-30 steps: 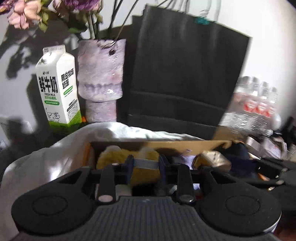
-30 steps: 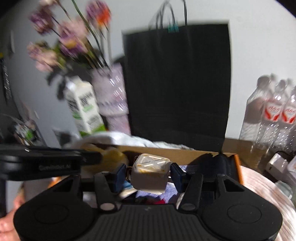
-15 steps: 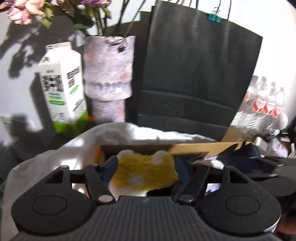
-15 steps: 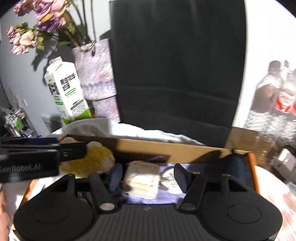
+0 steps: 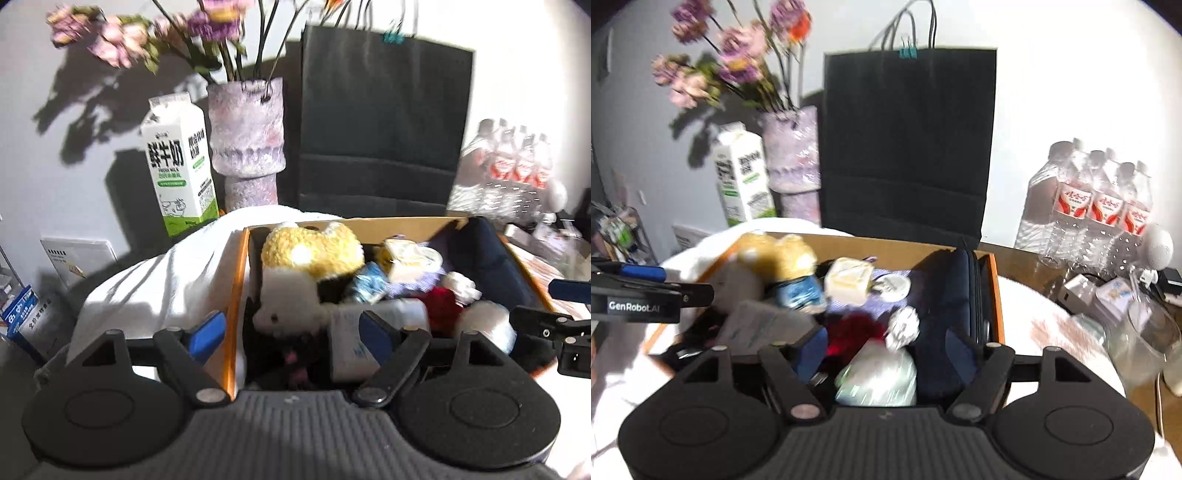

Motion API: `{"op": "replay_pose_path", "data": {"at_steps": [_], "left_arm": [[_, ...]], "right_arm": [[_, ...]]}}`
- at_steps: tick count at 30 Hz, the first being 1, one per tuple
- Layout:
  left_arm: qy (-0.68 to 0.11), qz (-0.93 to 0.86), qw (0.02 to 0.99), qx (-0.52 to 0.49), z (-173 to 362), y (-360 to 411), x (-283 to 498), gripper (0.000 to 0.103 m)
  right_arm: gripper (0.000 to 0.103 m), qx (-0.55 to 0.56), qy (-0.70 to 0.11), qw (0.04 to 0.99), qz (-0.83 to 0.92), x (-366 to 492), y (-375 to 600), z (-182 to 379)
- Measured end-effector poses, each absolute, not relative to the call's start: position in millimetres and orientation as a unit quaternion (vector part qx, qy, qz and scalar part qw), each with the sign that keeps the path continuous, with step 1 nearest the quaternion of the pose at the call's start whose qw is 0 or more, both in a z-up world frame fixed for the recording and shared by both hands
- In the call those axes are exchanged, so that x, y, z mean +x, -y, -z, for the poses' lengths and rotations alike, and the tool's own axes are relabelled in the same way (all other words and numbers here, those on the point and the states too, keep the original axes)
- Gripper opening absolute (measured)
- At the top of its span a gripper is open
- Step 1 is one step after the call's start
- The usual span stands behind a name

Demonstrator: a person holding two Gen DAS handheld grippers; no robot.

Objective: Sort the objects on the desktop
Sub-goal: 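Pull both tools back out of the box toward the towel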

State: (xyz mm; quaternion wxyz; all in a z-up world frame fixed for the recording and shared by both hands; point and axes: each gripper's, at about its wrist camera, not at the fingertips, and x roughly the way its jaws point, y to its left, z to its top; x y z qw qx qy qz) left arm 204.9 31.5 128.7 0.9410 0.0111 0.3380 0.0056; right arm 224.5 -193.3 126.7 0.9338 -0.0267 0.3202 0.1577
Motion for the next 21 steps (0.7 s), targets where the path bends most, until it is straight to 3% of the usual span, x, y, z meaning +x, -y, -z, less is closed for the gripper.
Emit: {"op": "replay_pose_path", "data": {"at_steps": [7, 9, 15, 21], "left_arm": [[-0.303, 0.035, 0.952, 0.000, -126, -24, 107, 0.086], [-0.288, 0.053, 0.956, -0.019, -117, -25, 74, 0.091], [-0.278, 0.035, 0.960, 0.000, -79, -9, -10, 0.091], [-0.271, 0.024, 0.962, -0.021, -57, -4, -69, 0.091]], "right_arm": [[0.078, 0.007, -0.289, 0.939, -0.188, 136, 215, -134], [0.083, 0.007, -0.278, 0.942, -0.189, 105, 221, -130], [0.085, 0.037, -0.256, 0.945, -0.201, 9, 239, -98], [0.085, -0.001, -0.236, 0.960, -0.147, -58, 237, -69]]}}
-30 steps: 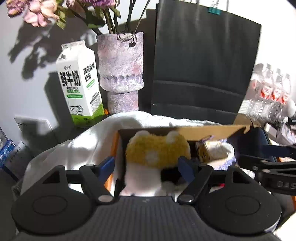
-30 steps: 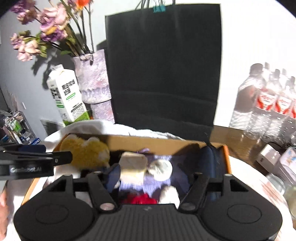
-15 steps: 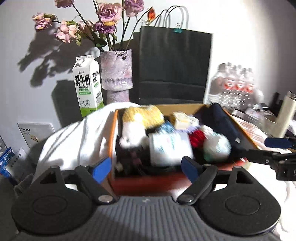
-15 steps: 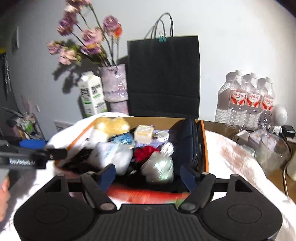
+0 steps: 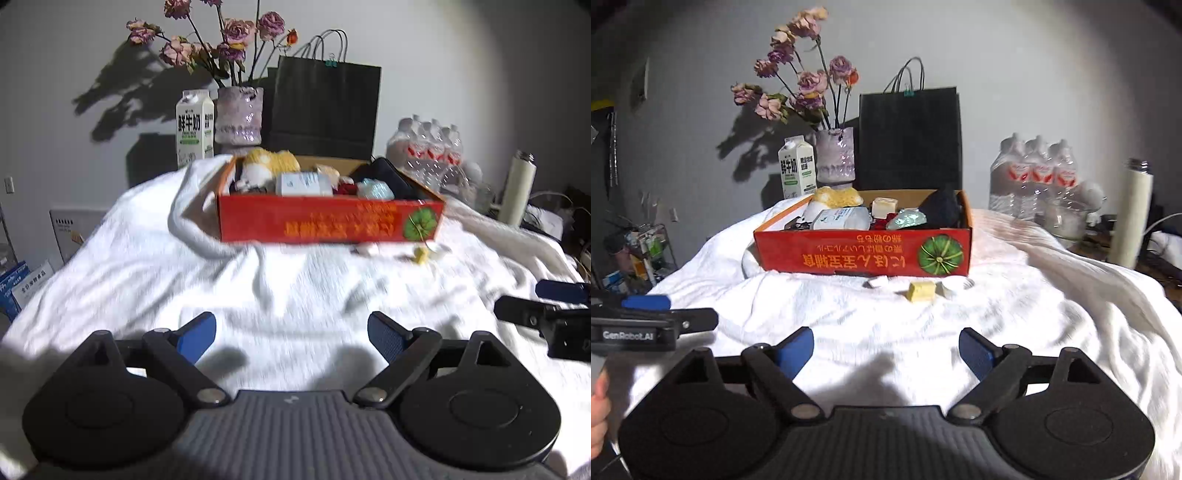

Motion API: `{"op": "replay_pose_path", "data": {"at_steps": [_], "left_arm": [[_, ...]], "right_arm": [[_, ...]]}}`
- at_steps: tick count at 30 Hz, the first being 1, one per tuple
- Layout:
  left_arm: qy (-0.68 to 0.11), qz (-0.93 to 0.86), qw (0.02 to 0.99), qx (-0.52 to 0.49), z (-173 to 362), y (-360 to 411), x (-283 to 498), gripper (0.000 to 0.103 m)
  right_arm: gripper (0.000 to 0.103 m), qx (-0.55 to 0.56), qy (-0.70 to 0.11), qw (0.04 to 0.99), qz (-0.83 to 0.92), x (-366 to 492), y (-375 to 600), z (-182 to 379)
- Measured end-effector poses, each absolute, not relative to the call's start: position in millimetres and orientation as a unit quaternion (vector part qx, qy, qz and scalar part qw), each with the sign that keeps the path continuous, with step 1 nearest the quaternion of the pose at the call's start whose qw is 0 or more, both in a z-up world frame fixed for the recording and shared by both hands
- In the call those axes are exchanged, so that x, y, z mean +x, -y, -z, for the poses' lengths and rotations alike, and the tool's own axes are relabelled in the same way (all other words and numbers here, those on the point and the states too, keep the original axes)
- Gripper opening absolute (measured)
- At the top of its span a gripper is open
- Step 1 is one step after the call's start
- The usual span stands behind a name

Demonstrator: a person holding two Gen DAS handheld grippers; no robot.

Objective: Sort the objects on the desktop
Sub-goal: 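Pull both tools back out of the box toward the towel, then grasp the yellow sponge cube with the right tool while the left tool grasps a white item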

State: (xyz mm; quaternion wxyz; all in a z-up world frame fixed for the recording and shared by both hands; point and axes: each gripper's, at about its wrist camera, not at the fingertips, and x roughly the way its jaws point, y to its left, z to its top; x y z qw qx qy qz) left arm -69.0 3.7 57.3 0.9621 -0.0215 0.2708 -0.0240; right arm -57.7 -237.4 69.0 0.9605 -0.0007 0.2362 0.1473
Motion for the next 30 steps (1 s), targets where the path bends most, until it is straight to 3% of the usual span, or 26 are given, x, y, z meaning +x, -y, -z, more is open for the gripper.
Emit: {"op": "replay_pose_path", "data": {"at_steps": [14, 21, 27, 30], "left_arm": [[-0.272, 0.066, 0.960, 0.000, -48, 9, -85, 0.090], [-0.280, 0.139, 0.950, -0.006, -69, 24, 3, 0.080], [-0.320, 0.215, 0.923, 0.003, -52, 49, 102, 0.072], [-0.347, 0.219, 0.912, -0.002, -39, 54, 141, 0.059]], "right_arm": [[0.081, 0.014, -0.232, 0.962, -0.145, -94, 240, -55], [0.067, -0.002, -0.234, 0.958, -0.164, -33, 243, -58], [0.056, -0.008, -0.247, 0.952, -0.179, 52, 245, -56], [0.053, -0.007, -0.259, 0.945, -0.200, 88, 242, -50]]}}
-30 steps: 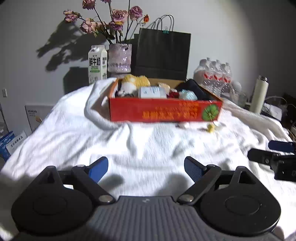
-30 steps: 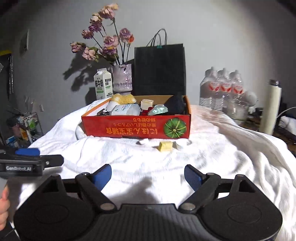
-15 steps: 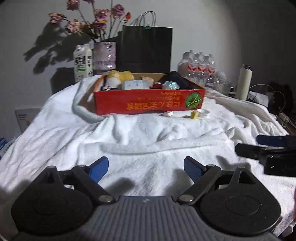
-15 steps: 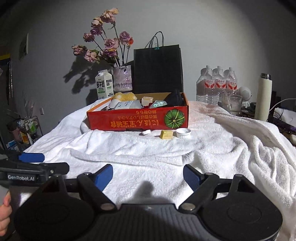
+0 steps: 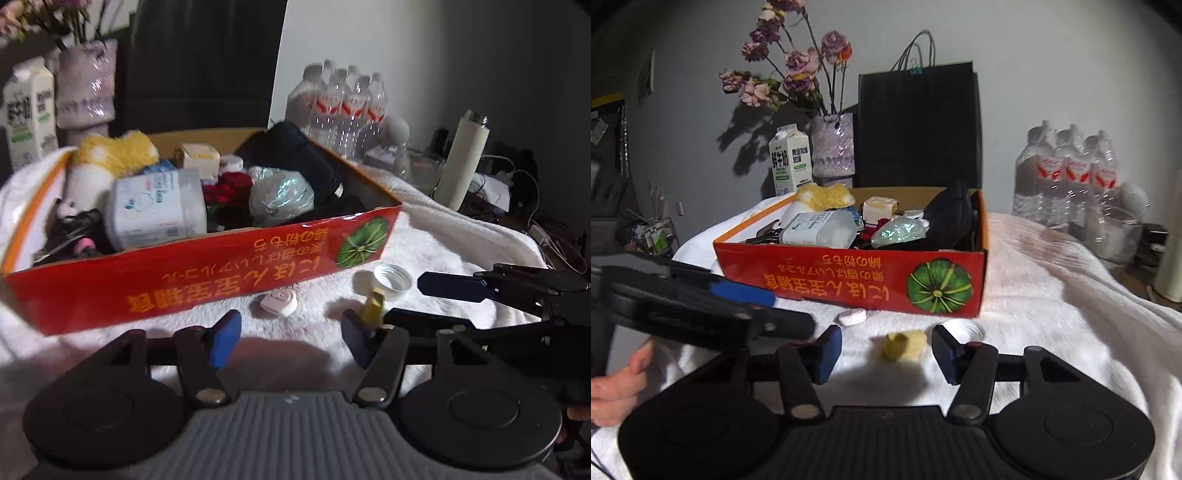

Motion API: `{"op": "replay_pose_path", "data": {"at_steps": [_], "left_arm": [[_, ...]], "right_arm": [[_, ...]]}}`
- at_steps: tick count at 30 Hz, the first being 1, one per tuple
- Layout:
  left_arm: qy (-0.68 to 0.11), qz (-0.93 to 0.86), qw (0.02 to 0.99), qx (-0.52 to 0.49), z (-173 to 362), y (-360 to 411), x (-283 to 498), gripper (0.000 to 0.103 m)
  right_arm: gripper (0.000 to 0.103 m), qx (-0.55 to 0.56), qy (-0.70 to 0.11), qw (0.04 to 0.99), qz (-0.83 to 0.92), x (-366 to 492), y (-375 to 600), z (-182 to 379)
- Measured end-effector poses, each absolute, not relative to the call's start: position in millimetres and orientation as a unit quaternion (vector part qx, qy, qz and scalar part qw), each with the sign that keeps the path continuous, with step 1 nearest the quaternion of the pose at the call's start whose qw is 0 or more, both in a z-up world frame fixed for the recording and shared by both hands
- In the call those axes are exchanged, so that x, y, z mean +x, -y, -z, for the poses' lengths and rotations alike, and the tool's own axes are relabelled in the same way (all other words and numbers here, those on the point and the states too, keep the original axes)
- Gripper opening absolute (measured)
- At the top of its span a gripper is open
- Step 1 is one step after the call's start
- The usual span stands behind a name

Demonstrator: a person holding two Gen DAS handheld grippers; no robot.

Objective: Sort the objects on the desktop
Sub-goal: 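Grasp the yellow sponge cube with the right tool while the left tool grasps a white item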

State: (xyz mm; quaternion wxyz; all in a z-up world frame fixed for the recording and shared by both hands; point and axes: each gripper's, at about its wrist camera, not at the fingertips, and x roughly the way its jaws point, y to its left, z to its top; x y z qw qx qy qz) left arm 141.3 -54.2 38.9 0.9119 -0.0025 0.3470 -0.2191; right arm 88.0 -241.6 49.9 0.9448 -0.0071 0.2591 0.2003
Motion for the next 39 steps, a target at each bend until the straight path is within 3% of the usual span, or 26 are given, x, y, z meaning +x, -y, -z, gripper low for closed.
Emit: {"op": "replay_pose_path", "data": {"at_steps": [2, 5, 11, 12, 14, 16, 28, 39], "left_arm": [[-0.361, 0.214, 0.908, -0.003, -31, 57, 160, 0.053], [-0.369, 0.213, 0.905, 0.000, -23, 60, 175, 0.052], [-0.369, 0.210, 0.906, 0.000, -14, 70, 182, 0.051], [-0.367, 0.208, 0.907, -0.002, -14, 70, 182, 0.046], [-0.366, 0.216, 0.905, -0.018, -13, 67, 180, 0.030], [-0.365, 0.208, 0.907, -0.025, -15, 66, 176, 0.030], [-0.305, 0.132, 0.943, -0.013, -54, 48, 80, 0.030], [-0.279, 0.067, 0.958, -0.026, -71, 18, -24, 0.030]], "right_arm": [[0.050, -0.012, -0.269, 0.941, -0.204, 106, 237, -44], [0.040, -0.013, -0.283, 0.936, -0.209, 123, 234, -35], [0.040, -0.033, -0.288, 0.939, -0.187, 126, 233, -23], [0.039, -0.028, -0.296, 0.938, -0.180, 127, 235, -20], [0.027, -0.003, -0.308, 0.935, -0.177, 131, 241, -17], [0.020, 0.006, -0.307, 0.936, -0.172, 129, 244, -17], [0.020, -0.026, -0.251, 0.952, -0.171, 97, 236, -32], [0.020, 0.014, -0.200, 0.961, -0.191, -20, 213, -63]]}}
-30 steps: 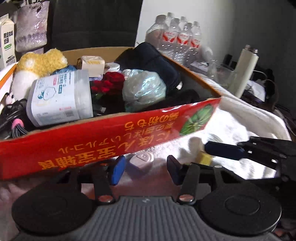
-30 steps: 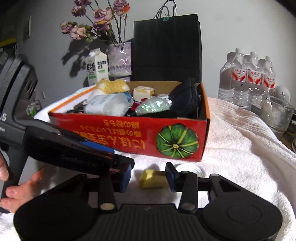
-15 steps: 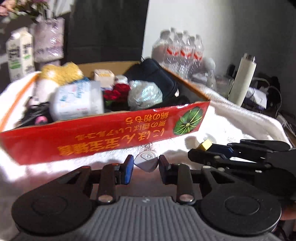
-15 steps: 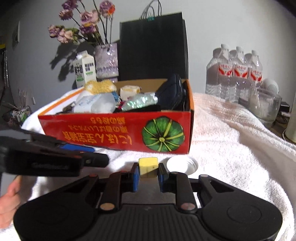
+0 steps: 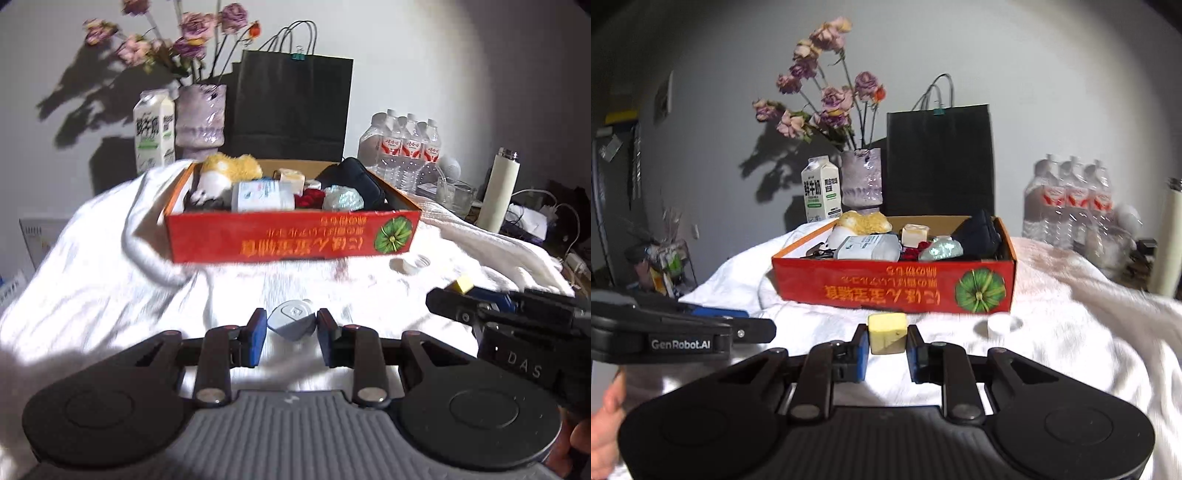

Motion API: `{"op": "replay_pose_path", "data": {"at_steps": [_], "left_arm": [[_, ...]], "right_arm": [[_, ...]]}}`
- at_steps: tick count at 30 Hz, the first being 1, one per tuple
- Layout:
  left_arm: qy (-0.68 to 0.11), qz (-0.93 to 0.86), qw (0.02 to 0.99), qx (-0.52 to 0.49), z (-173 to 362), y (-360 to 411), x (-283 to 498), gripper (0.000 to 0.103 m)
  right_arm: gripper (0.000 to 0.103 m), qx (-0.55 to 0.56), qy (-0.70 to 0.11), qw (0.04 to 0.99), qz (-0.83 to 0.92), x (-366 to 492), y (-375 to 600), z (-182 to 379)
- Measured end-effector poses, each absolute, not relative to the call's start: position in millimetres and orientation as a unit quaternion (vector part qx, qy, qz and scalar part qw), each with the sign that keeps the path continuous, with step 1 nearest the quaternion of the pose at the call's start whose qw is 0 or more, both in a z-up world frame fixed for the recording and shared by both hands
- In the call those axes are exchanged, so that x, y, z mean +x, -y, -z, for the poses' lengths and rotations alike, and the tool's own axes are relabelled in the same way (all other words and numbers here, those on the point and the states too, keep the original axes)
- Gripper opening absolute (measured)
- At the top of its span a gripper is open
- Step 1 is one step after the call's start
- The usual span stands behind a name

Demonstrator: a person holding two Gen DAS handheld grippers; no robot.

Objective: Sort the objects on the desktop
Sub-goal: 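Grasp the yellow sponge cube with the right tool while the left tool grasps a white item, then lift the yellow cube and white item above the towel with both tools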

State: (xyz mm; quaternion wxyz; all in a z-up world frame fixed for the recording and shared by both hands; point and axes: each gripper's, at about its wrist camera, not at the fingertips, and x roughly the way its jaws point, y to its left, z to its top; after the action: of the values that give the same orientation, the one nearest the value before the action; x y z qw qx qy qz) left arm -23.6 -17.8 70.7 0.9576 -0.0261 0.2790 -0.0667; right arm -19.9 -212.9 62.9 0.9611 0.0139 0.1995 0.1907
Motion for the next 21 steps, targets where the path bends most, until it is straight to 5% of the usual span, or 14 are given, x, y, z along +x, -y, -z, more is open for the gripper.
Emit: {"op": "replay_pose_path", "data": {"at_steps": [21], "left_arm": [[-0.286, 0.022, 0.958, -0.013, -57, 16, -85, 0.030]], "right_arm": [[0.020, 0.000, -0.189, 0.969, -0.156, -103, 217, -54]]}}
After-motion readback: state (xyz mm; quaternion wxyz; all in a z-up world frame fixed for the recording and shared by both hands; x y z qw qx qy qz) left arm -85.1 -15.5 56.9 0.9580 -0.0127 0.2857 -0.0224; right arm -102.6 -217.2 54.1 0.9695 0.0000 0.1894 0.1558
